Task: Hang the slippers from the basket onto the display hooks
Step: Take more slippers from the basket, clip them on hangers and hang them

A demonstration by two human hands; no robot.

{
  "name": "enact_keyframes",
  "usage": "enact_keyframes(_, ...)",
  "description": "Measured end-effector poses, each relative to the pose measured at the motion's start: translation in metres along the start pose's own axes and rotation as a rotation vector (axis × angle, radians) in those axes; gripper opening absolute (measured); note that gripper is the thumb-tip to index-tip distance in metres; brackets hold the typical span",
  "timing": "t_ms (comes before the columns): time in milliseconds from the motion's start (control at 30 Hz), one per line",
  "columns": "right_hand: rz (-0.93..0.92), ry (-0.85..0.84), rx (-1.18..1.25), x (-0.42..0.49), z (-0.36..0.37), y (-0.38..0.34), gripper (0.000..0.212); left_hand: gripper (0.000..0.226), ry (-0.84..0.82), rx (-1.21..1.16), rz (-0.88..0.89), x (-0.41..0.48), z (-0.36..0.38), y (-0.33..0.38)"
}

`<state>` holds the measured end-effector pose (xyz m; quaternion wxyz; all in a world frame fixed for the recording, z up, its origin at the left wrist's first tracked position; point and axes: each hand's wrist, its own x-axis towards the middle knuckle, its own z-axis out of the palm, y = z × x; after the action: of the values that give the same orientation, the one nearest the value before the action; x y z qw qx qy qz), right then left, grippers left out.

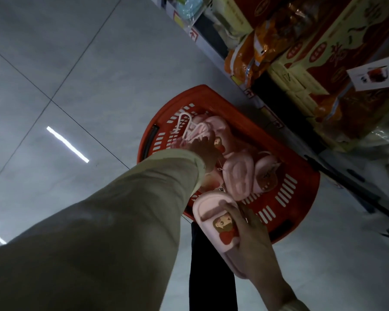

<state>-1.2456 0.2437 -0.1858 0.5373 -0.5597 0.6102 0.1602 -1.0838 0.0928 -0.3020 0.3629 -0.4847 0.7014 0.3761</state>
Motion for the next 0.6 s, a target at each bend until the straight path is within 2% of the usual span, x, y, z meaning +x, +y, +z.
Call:
enact_keyframes(100,-0.016,-0.02,0.018,0.005,-0.002,-0.006,0.092,0.052,-0.111,-0.03,0.045,0.006,-0.008,0.004)
enact_keyframes(200,-0.019,-0.015,0.039,0.005,-0.002,-0.01,0.092,0.058,-0.095,-0.021,0.071,0.013,0.004,0.008)
enact_keyframes(333,-0.01,0.039,0.01,-0.003,0.0,-0.014,0.097,0.044,0.034,0.009,0.202,-0.004,0.028,0.016)
enact_keyframes(433,-0.004,0.043,-0.02,-0.014,0.002,-0.015,0.097,0.041,0.222,-0.07,0.198,-0.028,0.036,0.015)
enact_keyframes(600,-0.004,0.128,0.002,-0.037,0.0,-0.022,0.115,0.038,0.48,-0.137,0.156,-0.059,0.024,0.0)
